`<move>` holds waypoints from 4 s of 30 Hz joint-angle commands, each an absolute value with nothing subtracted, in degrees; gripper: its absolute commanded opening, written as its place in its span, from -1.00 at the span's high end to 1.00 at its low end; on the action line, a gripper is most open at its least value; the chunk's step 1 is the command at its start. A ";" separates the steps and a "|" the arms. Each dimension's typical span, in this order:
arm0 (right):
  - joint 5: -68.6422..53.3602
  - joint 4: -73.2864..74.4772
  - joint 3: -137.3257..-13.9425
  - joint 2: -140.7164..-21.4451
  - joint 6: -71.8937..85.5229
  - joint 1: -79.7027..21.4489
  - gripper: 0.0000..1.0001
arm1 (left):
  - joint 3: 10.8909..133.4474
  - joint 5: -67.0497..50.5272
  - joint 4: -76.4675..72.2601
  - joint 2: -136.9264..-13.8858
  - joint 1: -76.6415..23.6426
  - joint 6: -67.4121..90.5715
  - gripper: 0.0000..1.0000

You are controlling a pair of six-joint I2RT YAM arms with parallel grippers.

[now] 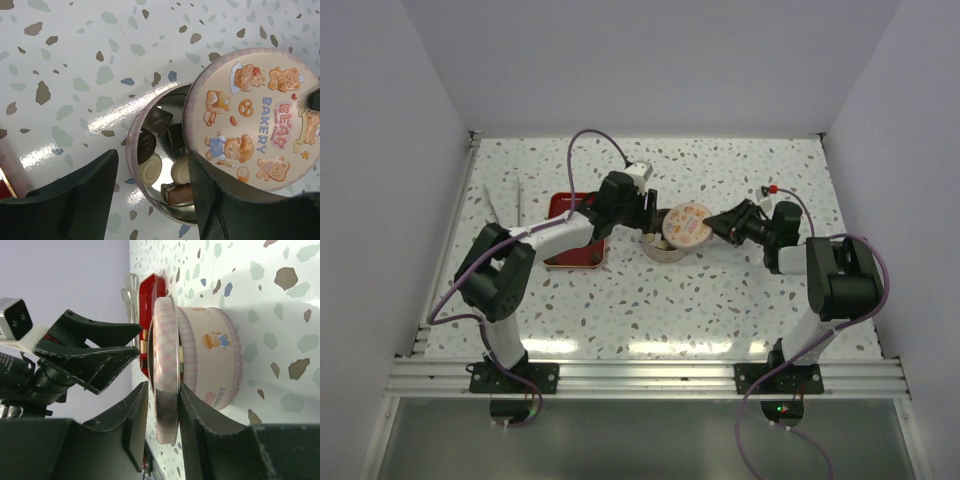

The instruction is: Pack the chocolate

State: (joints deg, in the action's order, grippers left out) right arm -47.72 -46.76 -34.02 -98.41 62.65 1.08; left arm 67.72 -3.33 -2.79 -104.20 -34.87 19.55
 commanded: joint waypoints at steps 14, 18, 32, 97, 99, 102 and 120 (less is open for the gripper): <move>-44.56 -37.44 -37.18 -98.17 53.97 -2.37 0.13 | 68.55 -4.48 -5.63 -101.60 -34.54 19.95 -0.30; -44.21 -36.48 -37.97 -98.44 53.79 -2.99 0.12 | 68.64 -4.31 -5.27 -101.42 -34.63 19.69 -0.30; -42.45 -31.65 -40.60 -99.49 50.89 -5.89 0.12 | 67.94 -3.17 -4.40 -100.28 -34.63 19.42 -0.31; -40.43 -16.09 -47.99 -99.75 42.19 -9.67 0.12 | 54.23 -15.29 -19.95 -99.40 -32.08 29.62 -0.53; -40.34 -15.73 -48.43 -99.76 41.93 -9.93 0.12 | 54.14 -15.55 -20.21 -99.32 -32.17 29.88 -0.53; -40.34 -15.47 -48.95 -100.19 41.92 -10.28 0.12 | 53.88 -15.47 -20.30 -99.14 -31.99 29.71 -0.54; -39.55 -13.45 -52.03 -100.81 42.19 -11.95 0.12 | 53.35 -17.93 -22.41 -98.97 -31.47 29.97 -0.54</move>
